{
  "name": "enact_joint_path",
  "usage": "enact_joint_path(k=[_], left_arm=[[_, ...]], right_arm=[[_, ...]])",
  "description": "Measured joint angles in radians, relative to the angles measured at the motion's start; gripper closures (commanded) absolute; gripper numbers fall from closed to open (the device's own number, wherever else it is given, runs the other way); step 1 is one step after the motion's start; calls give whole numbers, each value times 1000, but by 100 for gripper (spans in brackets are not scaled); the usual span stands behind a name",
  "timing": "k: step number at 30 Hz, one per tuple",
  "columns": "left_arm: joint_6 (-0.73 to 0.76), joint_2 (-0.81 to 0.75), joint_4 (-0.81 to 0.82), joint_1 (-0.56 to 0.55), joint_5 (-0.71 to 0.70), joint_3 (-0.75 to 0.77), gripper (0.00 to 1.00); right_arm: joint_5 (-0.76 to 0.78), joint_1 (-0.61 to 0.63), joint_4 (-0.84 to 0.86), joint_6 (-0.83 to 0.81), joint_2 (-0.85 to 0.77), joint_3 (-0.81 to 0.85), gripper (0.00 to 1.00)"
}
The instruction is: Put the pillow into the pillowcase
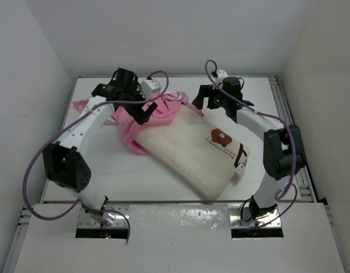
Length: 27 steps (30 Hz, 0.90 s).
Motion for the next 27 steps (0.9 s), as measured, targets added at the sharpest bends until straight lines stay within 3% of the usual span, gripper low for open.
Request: enact_joint_path(k=[1, 2, 3, 4, 5, 6, 7, 8, 9, 10, 12, 16, 22, 25, 26, 27], left_arm=[[-10, -43, 25, 16, -29, -57, 44], [-19, -87, 46, 25, -53, -119, 82], [-25, -134, 50, 29, -75, -190, 86], [-34, -177, 63, 27, -92, -265, 86], [-47, -208, 66, 25, -106, -329, 83], [-63, -225, 72, 24, -121, -378, 67], [-78, -233, 79, 24, -137, -423, 60], [-94, -235, 85, 26, -149, -454, 51], [-114, -234, 97, 34, -161, -481, 37], [-133, -234, 107, 45, -166, -501, 33], [-172, -238, 142, 77, -168, -534, 26], [-246, -259, 261, 110, -164, -623, 25], [-327, -235, 433, 111, -165, -752, 45], [-335, -224, 489, 111, -166, -776, 69], [-336, -222, 504, 111, -160, -776, 83], [-342, -221, 521, 111, -153, -776, 89]], right_arm=[[11, 3, -21, -49, -55, -26, 61], [20, 10, -47, -87, -103, -41, 100], [29, 20, -76, -119, -152, -47, 100], [55, 40, -100, -156, -191, -47, 93], [82, 71, -118, -194, -229, -51, 75], [105, 109, -121, -228, -261, -67, 20], [127, 156, -120, -263, -294, -96, 6], [144, 214, -126, -302, -326, -134, 1], [166, 270, -132, -335, -348, -172, 1], [185, 332, -123, -364, -365, -220, 1], [211, 426, -134, -394, -380, -301, 1], [282, 515, -166, -421, -380, -409, 1], [360, 581, -161, -385, -341, -417, 1], [360, 612, -153, -356, -323, -417, 1], [360, 624, -146, -348, -319, -417, 1], [361, 634, -137, -338, -312, -417, 2]])
